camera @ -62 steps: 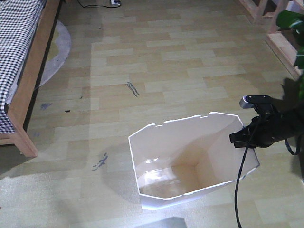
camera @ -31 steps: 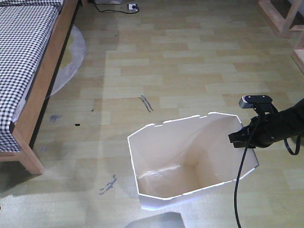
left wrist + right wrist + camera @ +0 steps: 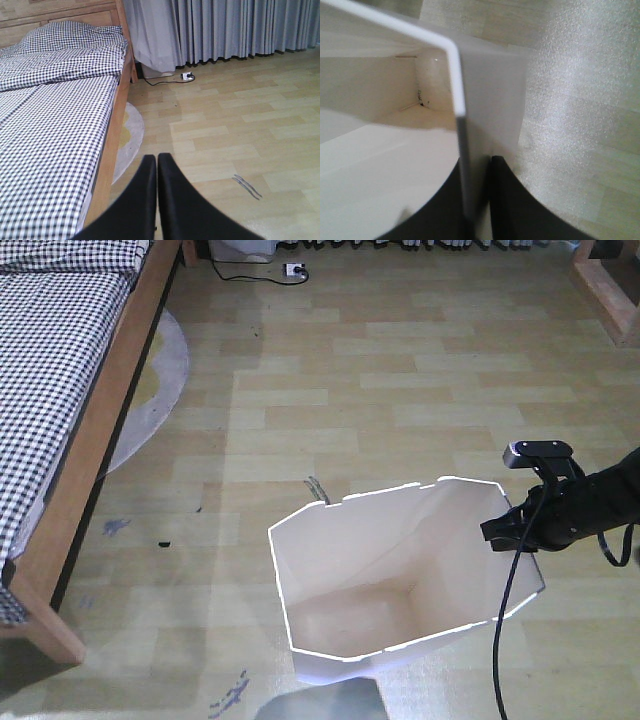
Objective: Move trash bin to bedside with robot
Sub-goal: 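Drive the base alongside the bed toward the curtains, carrying the bin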
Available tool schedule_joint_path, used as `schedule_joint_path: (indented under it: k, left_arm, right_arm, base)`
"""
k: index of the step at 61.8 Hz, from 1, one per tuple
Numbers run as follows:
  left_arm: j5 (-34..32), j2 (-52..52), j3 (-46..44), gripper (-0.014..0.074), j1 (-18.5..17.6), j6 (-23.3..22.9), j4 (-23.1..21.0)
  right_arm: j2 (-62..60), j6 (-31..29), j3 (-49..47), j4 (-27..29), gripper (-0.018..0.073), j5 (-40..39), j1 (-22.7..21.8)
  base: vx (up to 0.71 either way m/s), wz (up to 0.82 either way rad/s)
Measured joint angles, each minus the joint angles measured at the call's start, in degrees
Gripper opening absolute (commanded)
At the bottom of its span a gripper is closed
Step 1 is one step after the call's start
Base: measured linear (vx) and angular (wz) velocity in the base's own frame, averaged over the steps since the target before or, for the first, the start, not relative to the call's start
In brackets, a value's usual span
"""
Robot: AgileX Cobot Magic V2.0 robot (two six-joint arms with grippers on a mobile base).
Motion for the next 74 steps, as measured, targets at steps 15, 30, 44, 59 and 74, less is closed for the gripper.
schedule_joint_path:
  k: [15,30,44,59,74]
  left_arm:
    - [0.0,0.0,0.0,-0.0006,0.0,0.0,0.0]
    - [0.0,0.0,0.0,-0.0006,0.0,0.0,0.0]
    - [0.0,0.0,0.0,-0.0006,0.0,0.0,0.0]
    - [0.0,0.0,0.0,-0.0006,0.0,0.0,0.0]
    - [0.0,0.0,0.0,-0.0006,0.0,0.0,0.0]
  right_arm:
    - [0.0,0.0,0.0,0.0,-0.0007,-0.1,0.0]
    - [0.0,0.0,0.0,0.0,-0.0007,-0.1,0.0]
    - [0.0,0.0,0.0,-0.1,-0.0007,-0.1,0.0]
    - [0.0,0.0,0.0,-0.1,-0.0007,-0.2,0.0]
    - [0.0,0.0,0.0,-0.1,-0.0007,-0.1,0.0]
  base:
    - [0.33,-0.01]
    - [0.33,-0.01]
    - [0.34,0.03]
    - [0.35,0.08]
    - [0.34,0.08]
